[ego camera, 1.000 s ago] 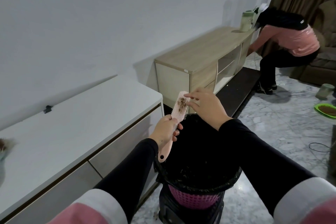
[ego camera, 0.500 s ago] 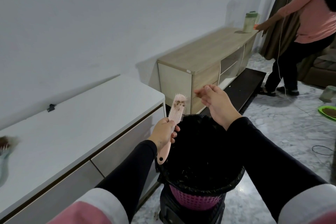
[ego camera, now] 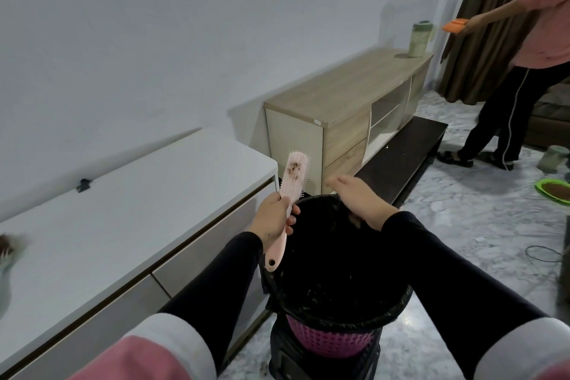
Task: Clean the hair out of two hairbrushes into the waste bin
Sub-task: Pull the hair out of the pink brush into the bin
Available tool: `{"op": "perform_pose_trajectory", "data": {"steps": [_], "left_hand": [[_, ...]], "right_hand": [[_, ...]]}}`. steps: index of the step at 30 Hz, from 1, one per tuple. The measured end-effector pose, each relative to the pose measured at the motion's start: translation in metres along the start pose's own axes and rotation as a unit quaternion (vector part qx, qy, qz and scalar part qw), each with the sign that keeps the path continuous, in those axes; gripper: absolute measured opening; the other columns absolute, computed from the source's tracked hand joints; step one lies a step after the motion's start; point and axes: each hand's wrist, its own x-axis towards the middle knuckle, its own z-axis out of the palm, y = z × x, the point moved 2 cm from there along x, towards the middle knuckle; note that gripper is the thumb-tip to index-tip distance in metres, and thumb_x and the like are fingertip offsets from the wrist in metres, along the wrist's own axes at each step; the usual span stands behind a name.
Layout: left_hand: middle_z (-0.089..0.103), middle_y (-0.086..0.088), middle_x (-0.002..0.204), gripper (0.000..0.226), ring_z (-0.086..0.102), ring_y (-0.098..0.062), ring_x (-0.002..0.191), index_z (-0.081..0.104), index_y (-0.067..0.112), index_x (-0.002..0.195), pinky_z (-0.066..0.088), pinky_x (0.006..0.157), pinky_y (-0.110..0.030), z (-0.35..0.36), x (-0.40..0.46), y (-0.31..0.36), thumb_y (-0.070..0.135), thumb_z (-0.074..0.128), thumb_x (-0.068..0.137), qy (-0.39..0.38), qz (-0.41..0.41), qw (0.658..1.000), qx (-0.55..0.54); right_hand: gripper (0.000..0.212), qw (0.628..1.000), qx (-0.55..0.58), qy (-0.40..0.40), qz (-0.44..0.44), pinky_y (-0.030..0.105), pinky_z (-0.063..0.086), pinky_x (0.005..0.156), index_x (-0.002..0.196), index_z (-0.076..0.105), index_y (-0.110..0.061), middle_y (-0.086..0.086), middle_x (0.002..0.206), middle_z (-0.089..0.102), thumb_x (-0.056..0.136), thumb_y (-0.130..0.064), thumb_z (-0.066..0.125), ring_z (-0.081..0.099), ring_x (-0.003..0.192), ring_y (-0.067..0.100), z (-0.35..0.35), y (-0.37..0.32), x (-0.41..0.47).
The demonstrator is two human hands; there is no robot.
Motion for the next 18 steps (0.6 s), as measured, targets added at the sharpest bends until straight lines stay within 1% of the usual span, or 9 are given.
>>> {"op": "perform_pose_trajectory", "data": {"steps": [2, 3, 5, 7, 9, 11, 14, 16, 18], "left_hand": [[0.049, -0.004, 0.076, 0.034, 0.039, -0.009, 0.053, 0.041, 0.008, 0.132, 0.036, 0.042, -0.017, 0.000, 0.001, 0.004, 0.015, 0.031, 0.100, -0.006, 0.005, 1.000, -0.004], [0.049, -0.004, 0.075, 0.035, 0.039, -0.010, 0.052, 0.041, 0.007, 0.132, 0.035, 0.042, -0.017, 0.000, 0.001, 0.005, 0.015, 0.031, 0.099, -0.004, 0.005, 1.000, -0.005], [0.049, -0.004, 0.074, 0.035, 0.039, -0.009, 0.052, 0.042, 0.007, 0.131, 0.035, 0.041, -0.018, 0.000, 0.002, 0.007, 0.014, 0.031, 0.099, 0.001, 0.004, 1.000, -0.001], [0.050, -0.004, 0.074, 0.034, 0.039, -0.009, 0.051, 0.043, 0.006, 0.130, 0.035, 0.041, -0.018, 0.000, 0.001, 0.007, 0.014, 0.032, 0.099, -0.002, 0.003, 1.000, 0.002], [0.051, -0.003, 0.074, 0.031, 0.039, -0.009, 0.050, 0.044, 0.006, 0.127, 0.035, 0.041, -0.017, 0.000, -0.001, 0.005, 0.016, 0.033, 0.099, -0.009, -0.002, 1.000, 0.004], [0.051, -0.003, 0.074, 0.029, 0.039, -0.008, 0.051, 0.046, 0.007, 0.124, 0.034, 0.041, -0.017, 0.003, -0.004, 0.003, 0.016, 0.034, 0.099, -0.007, -0.004, 1.000, 0.013], [0.051, -0.003, 0.074, 0.028, 0.037, -0.009, 0.050, 0.048, 0.005, 0.121, 0.030, 0.042, -0.019, 0.007, -0.005, -0.001, 0.013, 0.034, 0.099, -0.004, 0.008, 1.000, 0.029], [0.051, -0.003, 0.073, 0.026, 0.036, -0.010, 0.050, 0.049, 0.005, 0.118, 0.029, 0.042, -0.020, 0.010, -0.006, -0.002, 0.012, 0.034, 0.098, -0.009, 0.009, 0.999, 0.038], [0.052, -0.003, 0.073, 0.025, 0.036, -0.010, 0.050, 0.049, 0.007, 0.117, 0.029, 0.042, -0.020, 0.013, -0.007, -0.002, 0.012, 0.034, 0.098, -0.016, 0.010, 0.999, 0.046]], "right_hand": [[0.027, 0.999, -0.026, -0.033, 0.030, 0.021, 0.043, 0.062, 0.079, 0.066, -0.017, 0.000, 0.083, 0.060, 0.095, -0.022, 0.045, 0.055, 0.075, 0.015, 0.003, 0.012, 0.000], [0.029, 0.997, -0.046, -0.050, 0.048, 0.018, 0.042, 0.057, 0.074, 0.065, -0.018, 0.000, 0.079, 0.061, 0.095, -0.019, 0.045, 0.056, 0.070, 0.015, 0.004, 0.018, -0.001], [0.026, 0.989, -0.119, -0.069, 0.059, 0.025, 0.048, 0.070, 0.089, 0.071, -0.005, 0.013, 0.095, 0.070, 0.093, -0.012, 0.047, 0.066, 0.087, 0.026, 0.001, 0.029, 0.001], [0.026, 0.985, -0.169, -0.022, 0.031, 0.028, 0.050, 0.086, 0.099, 0.074, -0.007, 0.011, 0.104, 0.073, 0.087, -0.007, 0.051, 0.067, 0.099, 0.027, -0.007, 0.031, 0.002], [0.018, 0.991, -0.122, 0.048, 0.018, 0.031, 0.055, 0.079, 0.083, 0.074, -0.014, 0.007, 0.083, 0.075, 0.083, -0.011, 0.056, 0.072, 0.080, 0.025, -0.016, 0.024, 0.000], [0.017, 0.988, -0.101, 0.115, -0.032, 0.028, 0.052, 0.070, 0.070, 0.065, -0.019, -0.002, 0.066, 0.070, 0.085, -0.025, 0.061, 0.070, 0.066, 0.019, -0.024, 0.012, 0.002], [0.010, 0.979, -0.068, 0.135, -0.134, 0.024, 0.045, 0.080, 0.090, 0.069, -0.023, -0.011, 0.079, 0.063, 0.087, -0.020, 0.061, 0.061, 0.079, 0.012, -0.024, -0.009, 0.003], [0.019, 0.970, -0.068, 0.124, -0.199, 0.022, 0.042, 0.085, 0.102, 0.070, -0.023, -0.008, 0.089, 0.061, 0.086, -0.017, 0.063, 0.058, 0.089, 0.014, -0.023, -0.019, 0.005], [0.025, 0.955, -0.131, 0.120, -0.238, 0.021, 0.038, 0.086, 0.111, 0.069, -0.023, -0.010, 0.096, 0.059, 0.086, -0.024, 0.064, 0.056, 0.099, 0.014, -0.022, -0.022, 0.007]]}}
